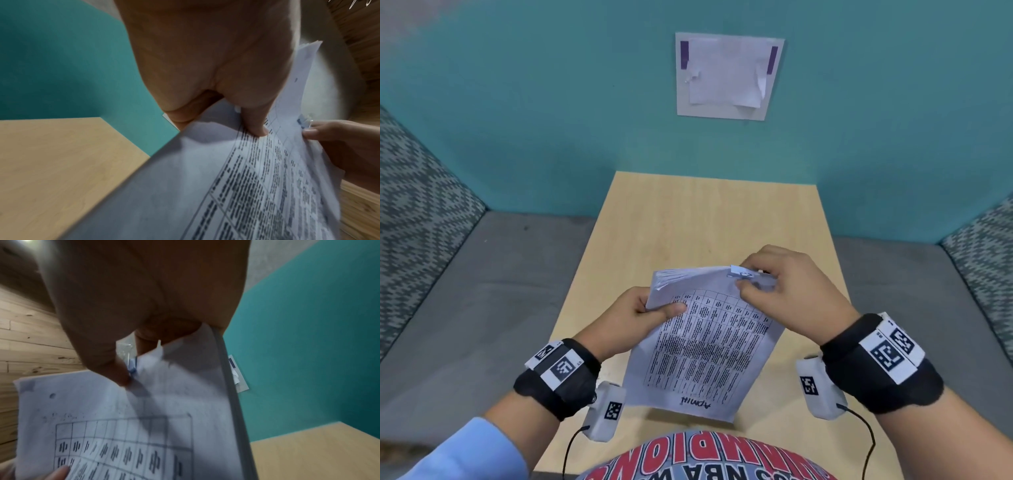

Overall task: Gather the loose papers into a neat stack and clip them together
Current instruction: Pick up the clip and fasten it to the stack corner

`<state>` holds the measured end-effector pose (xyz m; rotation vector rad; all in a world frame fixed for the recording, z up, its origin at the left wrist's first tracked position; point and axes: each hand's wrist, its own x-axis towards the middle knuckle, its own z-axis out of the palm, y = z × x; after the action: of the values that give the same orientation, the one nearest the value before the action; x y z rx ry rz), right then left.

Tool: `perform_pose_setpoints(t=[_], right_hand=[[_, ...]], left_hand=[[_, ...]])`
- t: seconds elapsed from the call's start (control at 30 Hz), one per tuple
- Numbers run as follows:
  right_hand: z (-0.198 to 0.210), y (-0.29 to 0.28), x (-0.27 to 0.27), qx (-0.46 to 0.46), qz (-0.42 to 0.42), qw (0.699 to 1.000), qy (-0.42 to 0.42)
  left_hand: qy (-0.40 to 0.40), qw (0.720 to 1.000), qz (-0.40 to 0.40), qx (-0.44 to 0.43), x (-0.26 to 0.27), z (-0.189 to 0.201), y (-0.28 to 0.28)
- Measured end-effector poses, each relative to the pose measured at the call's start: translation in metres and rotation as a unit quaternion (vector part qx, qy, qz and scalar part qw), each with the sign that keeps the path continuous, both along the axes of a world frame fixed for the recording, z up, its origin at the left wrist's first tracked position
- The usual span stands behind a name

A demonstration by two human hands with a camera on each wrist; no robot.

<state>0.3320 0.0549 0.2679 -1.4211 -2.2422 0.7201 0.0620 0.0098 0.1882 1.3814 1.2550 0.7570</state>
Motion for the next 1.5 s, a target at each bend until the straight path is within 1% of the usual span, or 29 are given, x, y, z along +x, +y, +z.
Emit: perform_pose_setpoints(t=[0.07, 0.2, 0.23, 0.3, 0.37, 0.43, 0.5, 0.63, 0.67, 0.73, 0.77, 0.83, 0.9, 1.0, 1.03, 1.07, 1.1, 1.13, 1.2, 1.23, 1.27, 1.33, 1.37, 1.43, 1.5], right_hand=[[-0.003, 0.004, 0.001, -0.037, 0.013, 0.999, 0.011], [-0.002, 0.009, 0.004, -0.1, 0.042, 0.994, -0.015], [-0.001, 0.01, 0.005, -0.122, 0.05, 0.991, -0.009], [0.001, 0.013, 0.007, -0.174, 0.051, 0.983, 0.04], [0.003, 0.016, 0.008, -0.235, 0.036, 0.967, 0.097], [0.004, 0.015, 0.008, -0.263, 0.035, 0.957, 0.117], [0.003, 0.014, 0.006, -0.252, 0.045, 0.96, 0.11], [-0.003, 0.015, 0.003, -0.2, 0.048, 0.977, 0.063], [-0.004, 0.015, 0.001, -0.182, 0.042, 0.981, 0.047], [-0.005, 0.014, -0.004, -0.114, 0.013, 0.993, 0.001], [-0.006, 0.013, -0.007, -0.079, -0.004, 0.997, -0.022], [-0.007, 0.012, -0.009, -0.044, -0.028, 0.998, -0.046], [-0.007, 0.012, -0.004, -0.04, -0.057, 0.997, -0.035], [-0.011, 0.014, 0.021, -0.036, -0.124, 0.992, 0.012], [-0.015, 0.014, 0.03, -0.051, -0.145, 0.987, 0.043], [-0.023, 0.014, 0.037, -0.09, -0.157, 0.979, 0.088], [-0.033, 0.013, 0.042, -0.15, -0.156, 0.966, 0.142], [-0.047, 0.01, 0.047, -0.214, -0.14, 0.947, 0.194], [-0.077, 0.001, 0.049, -0.339, -0.089, 0.897, 0.269], [-0.089, -0.004, 0.047, -0.386, -0.069, 0.874, 0.287], [-0.1, -0.008, 0.046, -0.414, -0.062, 0.861, 0.29], [-0.119, -0.013, 0.042, -0.424, -0.087, 0.855, 0.287], [-0.127, -0.014, 0.041, -0.419, -0.112, 0.852, 0.293], [-0.143, -0.014, 0.04, -0.405, -0.174, 0.84, 0.318], [-0.158, -0.012, 0.038, -0.389, -0.225, 0.826, 0.339]], left_hand=[[0.0, 1.0, -0.005, 0.0, -0.002, -0.001, 0.001], [0.013, 1.0, -0.021, 0.003, -0.006, 0.0, 0.001], [0.019, 1.0, -0.021, 0.0, -0.007, -0.001, 0.002], [0.022, 1.0, -0.017, -0.007, -0.012, -0.006, 0.003], [0.017, 1.0, -0.009, -0.02, -0.014, -0.007, 0.004], [0.009, 1.0, -0.012, -0.012, -0.016, -0.009, 0.005], [0.013, 1.0, -0.012, -0.02, -0.017, -0.01, 0.007], [0.018, 0.999, -0.009, -0.046, -0.019, -0.015, 0.008], [0.021, 0.999, -0.008, -0.044, -0.02, -0.016, 0.008], [0.033, 0.999, -0.018, -0.032, -0.019, -0.014, 0.008], [0.04, 0.999, -0.017, -0.025, -0.018, -0.012, 0.009], [0.043, 0.999, -0.013, -0.024, -0.017, -0.011, 0.01], [0.03, 0.999, -0.007, -0.03, -0.016, -0.007, 0.01], [-0.019, 0.997, 0.04, -0.056, -0.017, 0.0, 0.012], [-0.035, 0.997, 0.048, -0.057, -0.018, 0.002, 0.014], [-0.047, 0.996, 0.055, -0.057, -0.02, 0.002, 0.017], [-0.056, 0.995, 0.06, -0.056, -0.02, 0.003, 0.019], [-0.065, 0.994, 0.064, -0.056, -0.02, 0.004, 0.021], [-0.088, 0.992, 0.076, -0.055, -0.017, -0.001, 0.028], [-0.102, 0.99, 0.084, -0.058, -0.015, -0.003, 0.033], [-0.123, 0.986, 0.093, -0.068, -0.014, -0.009, 0.038], [-0.177, 0.972, 0.101, -0.114, -0.012, -0.023, 0.046], [-0.189, 0.965, 0.097, -0.152, -0.012, -0.032, 0.047], [-0.167, 0.957, 0.058, -0.23, -0.01, -0.052, 0.04], [-0.131, 0.951, -0.007, -0.281, -0.005, -0.08, 0.023]])
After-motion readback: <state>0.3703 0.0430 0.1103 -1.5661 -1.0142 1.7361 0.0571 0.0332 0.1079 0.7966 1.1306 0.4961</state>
